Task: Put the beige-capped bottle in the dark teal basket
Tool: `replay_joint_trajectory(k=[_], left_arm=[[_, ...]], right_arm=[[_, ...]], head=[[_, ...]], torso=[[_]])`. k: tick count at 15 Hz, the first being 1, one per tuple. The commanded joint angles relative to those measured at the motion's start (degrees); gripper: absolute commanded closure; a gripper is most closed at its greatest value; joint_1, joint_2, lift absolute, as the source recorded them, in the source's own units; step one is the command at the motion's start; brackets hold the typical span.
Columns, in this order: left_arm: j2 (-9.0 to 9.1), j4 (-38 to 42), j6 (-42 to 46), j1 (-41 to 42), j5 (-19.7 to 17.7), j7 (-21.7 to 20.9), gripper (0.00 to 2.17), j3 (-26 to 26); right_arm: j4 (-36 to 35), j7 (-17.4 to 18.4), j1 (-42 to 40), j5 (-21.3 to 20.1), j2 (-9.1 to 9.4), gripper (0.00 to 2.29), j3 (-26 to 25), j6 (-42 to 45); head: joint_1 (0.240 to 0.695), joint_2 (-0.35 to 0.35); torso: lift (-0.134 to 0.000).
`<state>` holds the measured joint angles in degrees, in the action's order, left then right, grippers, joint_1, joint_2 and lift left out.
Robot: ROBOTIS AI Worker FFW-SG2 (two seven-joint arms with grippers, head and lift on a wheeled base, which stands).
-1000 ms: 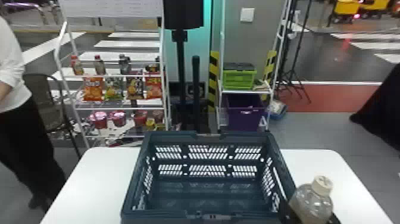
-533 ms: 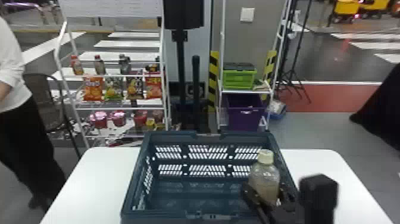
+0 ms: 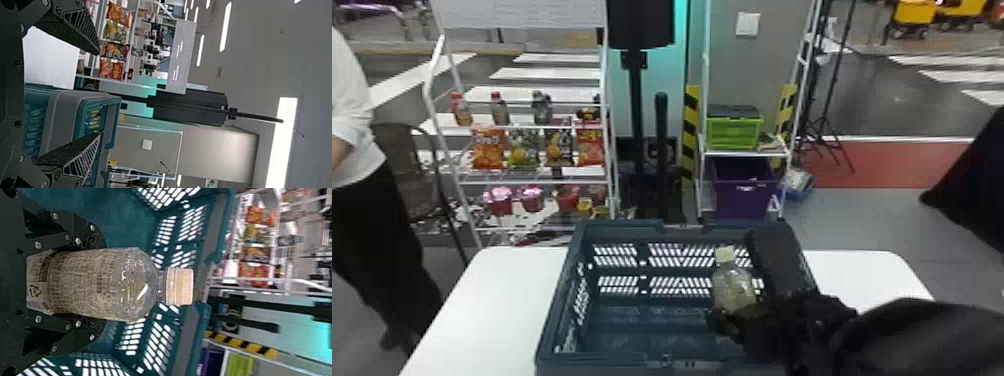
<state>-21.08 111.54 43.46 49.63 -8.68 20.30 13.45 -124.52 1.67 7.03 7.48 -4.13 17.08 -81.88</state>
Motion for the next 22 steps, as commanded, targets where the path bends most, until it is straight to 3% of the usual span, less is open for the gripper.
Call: replay_joint_trajectory(k=[1,5,16,17,18,19,20,22], left_arm=[[0.07,-0.09,0.00,-0.15,-0.02,0.00,0.16,0.00],[0.07,-0.09,-0.18,-0.32,-0.11,0.00,0.16,0.00],[-0.10,0.00,0.00,-0.06,-0.46,-0.35,0.16,-0.44],[-0.10,0.00,0.35,0.03,-0.46,-0.35,0.16,-0.44],[-0.10,0.00,0.53,0.03,-0.46,-0.35,0.16,-0.44],[-0.10,-0.09,0.70,0.12,-0.46,-0.35,0.16,-0.53],[-0.10,-0.09,0.88,0.21,-0.46,-0.35,0.16,-0.53],[-0.01,-0.09,1.23,0.38,-0.46,-0.35,0.16,-0.61]], right_arm=[[4.28,0.09,5.01,0.52,2.29,2.28,-0.20,-8.20],[13.95,1.50,11.69,6.06,3.60,2.28,-0.29,-8.20],[33.37,2.20,18.63,7.90,4.18,2.25,0.24,-4.21],[33.99,2.20,18.72,7.99,4.18,2.05,0.24,-3.68],[34.43,2.20,18.72,8.34,4.18,1.59,0.15,-2.80],[34.43,2.20,18.89,8.96,4.18,0.56,0.24,-2.80],[34.52,2.20,18.98,9.13,4.18,0.00,0.15,-2.80],[34.52,2.20,18.89,9.22,4.18,0.01,0.06,-2.80]], head=[[0.499,0.000],[0.499,0.000],[0.499,0.000],[0.499,0.000],[0.499,0.000],[0.499,0.000],[0.499,0.000],[0.499,0.000]], torso=[[0.000],[0.000],[0.000],[0.000],[0.000],[0.000],[0.000],[0.000]])
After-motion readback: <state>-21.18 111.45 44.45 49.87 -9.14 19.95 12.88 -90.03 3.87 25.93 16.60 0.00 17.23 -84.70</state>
